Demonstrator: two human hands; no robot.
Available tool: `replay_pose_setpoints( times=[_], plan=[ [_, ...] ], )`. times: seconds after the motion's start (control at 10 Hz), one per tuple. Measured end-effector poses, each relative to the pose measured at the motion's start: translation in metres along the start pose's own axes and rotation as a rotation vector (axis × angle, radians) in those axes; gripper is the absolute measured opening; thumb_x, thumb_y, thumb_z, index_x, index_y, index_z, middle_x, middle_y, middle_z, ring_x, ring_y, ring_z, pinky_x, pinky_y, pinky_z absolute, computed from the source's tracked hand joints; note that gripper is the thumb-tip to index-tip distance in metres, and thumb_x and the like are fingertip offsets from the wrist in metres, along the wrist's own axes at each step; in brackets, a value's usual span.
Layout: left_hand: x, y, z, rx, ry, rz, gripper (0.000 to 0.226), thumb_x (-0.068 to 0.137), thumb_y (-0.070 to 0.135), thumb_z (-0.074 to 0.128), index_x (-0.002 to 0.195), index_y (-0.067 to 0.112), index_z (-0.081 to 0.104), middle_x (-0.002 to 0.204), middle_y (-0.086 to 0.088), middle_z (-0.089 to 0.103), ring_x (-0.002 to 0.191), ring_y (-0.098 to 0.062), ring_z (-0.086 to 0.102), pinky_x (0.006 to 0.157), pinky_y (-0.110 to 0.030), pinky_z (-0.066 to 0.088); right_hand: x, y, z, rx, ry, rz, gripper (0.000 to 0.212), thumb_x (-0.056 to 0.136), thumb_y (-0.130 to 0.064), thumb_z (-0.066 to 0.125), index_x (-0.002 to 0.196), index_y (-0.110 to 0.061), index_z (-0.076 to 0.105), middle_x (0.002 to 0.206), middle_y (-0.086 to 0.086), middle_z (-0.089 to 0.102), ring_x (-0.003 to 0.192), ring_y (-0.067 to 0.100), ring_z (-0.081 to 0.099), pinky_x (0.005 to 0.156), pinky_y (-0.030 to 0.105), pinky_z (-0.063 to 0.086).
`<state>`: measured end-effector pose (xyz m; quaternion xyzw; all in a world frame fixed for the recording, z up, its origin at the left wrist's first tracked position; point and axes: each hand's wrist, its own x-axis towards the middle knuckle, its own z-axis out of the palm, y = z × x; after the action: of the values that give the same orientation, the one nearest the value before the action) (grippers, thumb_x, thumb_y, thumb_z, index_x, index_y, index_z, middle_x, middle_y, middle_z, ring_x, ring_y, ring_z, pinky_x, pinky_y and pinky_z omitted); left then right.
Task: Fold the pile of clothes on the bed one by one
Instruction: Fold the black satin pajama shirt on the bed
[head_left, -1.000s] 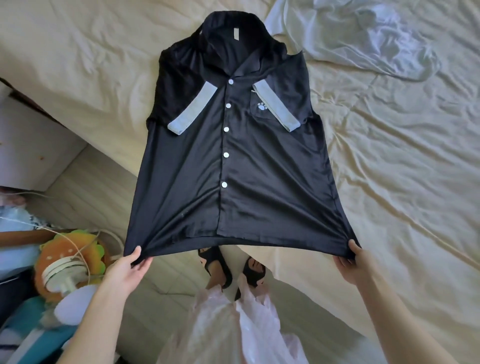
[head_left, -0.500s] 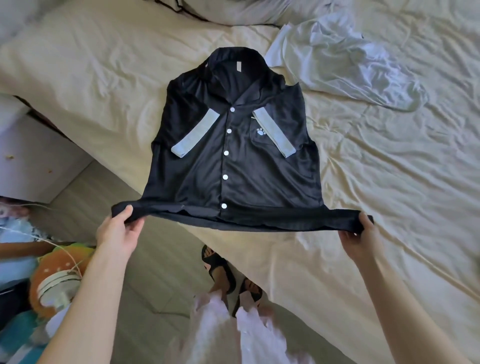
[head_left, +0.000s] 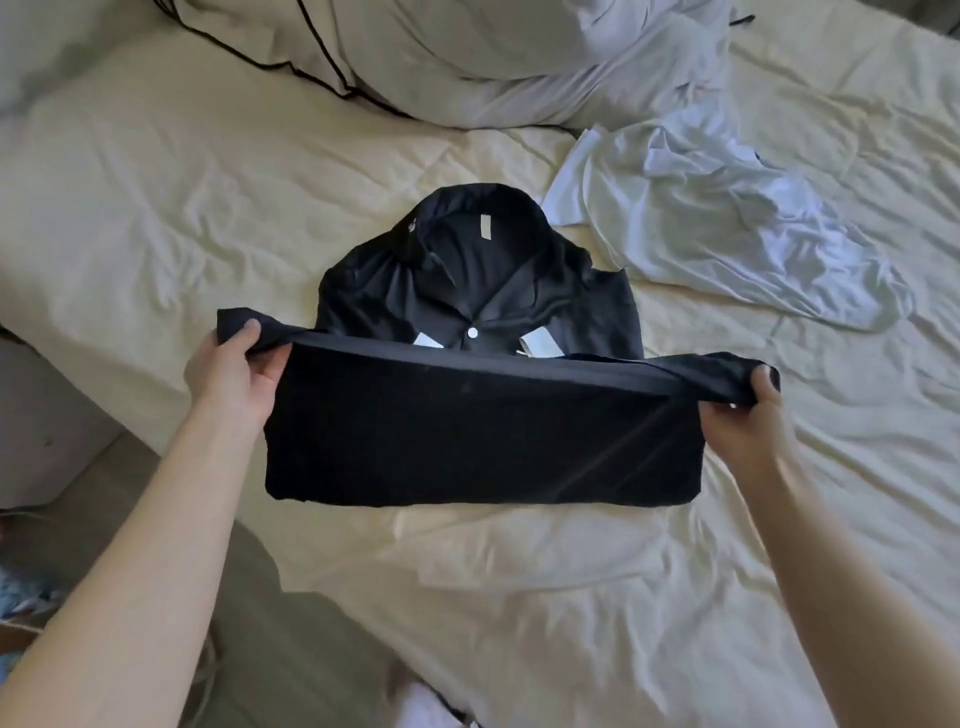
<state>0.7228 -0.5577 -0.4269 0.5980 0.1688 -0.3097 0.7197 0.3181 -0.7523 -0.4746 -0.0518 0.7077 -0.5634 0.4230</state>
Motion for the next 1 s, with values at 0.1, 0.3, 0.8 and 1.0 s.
replay_pose_setpoints(
  times=[0.1,0.3,0.8,1.0],
  plan=[
    [0.041,0.008,0.043,0.006,-0.024,0.010,0.014,0.092,-0.002,0.053,0.091,0.011,0.058,0.101,-0.011,0.061,0.092,-0.022,0.062,0.062,-0.028,0.056,0.019,0.004,0.054,0.572,-0.398,0.746,0.038,0.096,-0.029,0.054,0.119,0.001,0.055,0.107,0.027,0.063,0.100,0.021,0.065,0.076,0.023,0.055],
    [0.106,0.017,0.122,0.017,-0.061,0.006,0.013,0.091,-0.003,0.054,0.086,0.008,0.058,0.089,-0.011,0.062,0.083,-0.022,0.064,0.060,-0.029,0.056,0.001,-0.005,0.157,0.333,-0.383,0.437,0.007,0.091,-0.017,0.063,0.090,-0.010,0.061,0.075,0.002,0.070,0.074,0.016,0.066,0.052,0.027,0.056],
    [0.154,-0.037,0.083,0.707,-0.109,0.249,0.040,0.092,0.010,0.055,0.132,0.016,0.049,0.122,-0.003,0.058,0.104,-0.013,0.059,0.092,-0.027,0.050,0.026,0.054,0.145,-0.247,-0.487,0.221,0.018,0.100,-0.026,0.046,0.114,-0.015,0.048,0.124,0.007,0.055,0.108,0.022,0.059,0.085,0.030,0.052],
    [0.104,-0.075,-0.021,1.020,0.147,0.328,0.036,0.092,0.024,0.059,0.123,0.007,0.054,0.122,-0.010,0.056,0.107,-0.021,0.055,0.094,-0.030,0.044,0.007,0.091,0.054,-0.734,-0.212,-0.027,0.022,0.094,-0.025,0.048,0.077,-0.015,0.058,0.074,0.007,0.058,0.049,0.010,0.053,0.047,0.019,0.042]
  ],
)
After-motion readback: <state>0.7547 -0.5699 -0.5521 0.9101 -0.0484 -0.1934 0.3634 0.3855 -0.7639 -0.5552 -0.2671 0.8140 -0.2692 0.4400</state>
